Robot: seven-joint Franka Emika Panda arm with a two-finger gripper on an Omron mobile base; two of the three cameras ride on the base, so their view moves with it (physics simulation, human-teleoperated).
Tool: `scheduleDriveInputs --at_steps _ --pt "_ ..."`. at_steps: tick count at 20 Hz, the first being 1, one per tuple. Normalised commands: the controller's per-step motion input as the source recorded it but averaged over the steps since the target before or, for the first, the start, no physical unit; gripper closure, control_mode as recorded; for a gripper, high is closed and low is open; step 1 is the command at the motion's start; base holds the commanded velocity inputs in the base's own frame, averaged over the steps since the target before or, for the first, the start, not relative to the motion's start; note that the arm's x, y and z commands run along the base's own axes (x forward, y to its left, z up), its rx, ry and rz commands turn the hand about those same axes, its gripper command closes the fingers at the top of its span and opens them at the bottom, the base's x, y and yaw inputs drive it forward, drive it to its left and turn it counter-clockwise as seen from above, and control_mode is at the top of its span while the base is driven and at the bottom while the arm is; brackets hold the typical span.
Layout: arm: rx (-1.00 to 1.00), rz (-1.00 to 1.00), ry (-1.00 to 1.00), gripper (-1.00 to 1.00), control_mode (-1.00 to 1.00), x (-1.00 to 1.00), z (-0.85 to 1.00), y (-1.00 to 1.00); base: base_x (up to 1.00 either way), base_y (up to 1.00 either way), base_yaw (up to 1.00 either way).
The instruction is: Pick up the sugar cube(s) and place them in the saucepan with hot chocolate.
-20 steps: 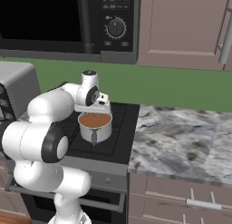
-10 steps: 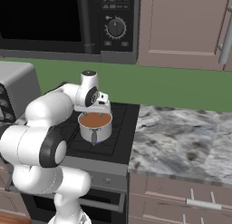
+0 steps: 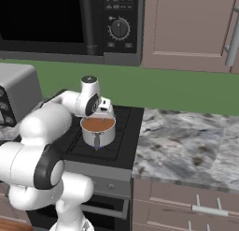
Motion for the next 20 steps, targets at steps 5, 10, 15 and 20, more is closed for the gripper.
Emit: scheduleDriveInputs --at_steps 5,10,15,20 --pt "0.0 0.0 -0.12 -1.0 -1.0 -0.24 0.0 -0.18 0.0 0.0 0.0" --pt "0.04 0.0 -0.18 -1.0 -1.0 -0.18 0.0 -0.41 0.0 0.0 0.0" --pt "0.09 0.0 -0.13 -1.0 -1.0 -0.2 0.0 -0.62 0.0 0.0 0.0" --pt "0.08 0.0 -0.07 -1.0 -1.0 -0.14 0.0 -0.71 0.0 0.0 0.0"
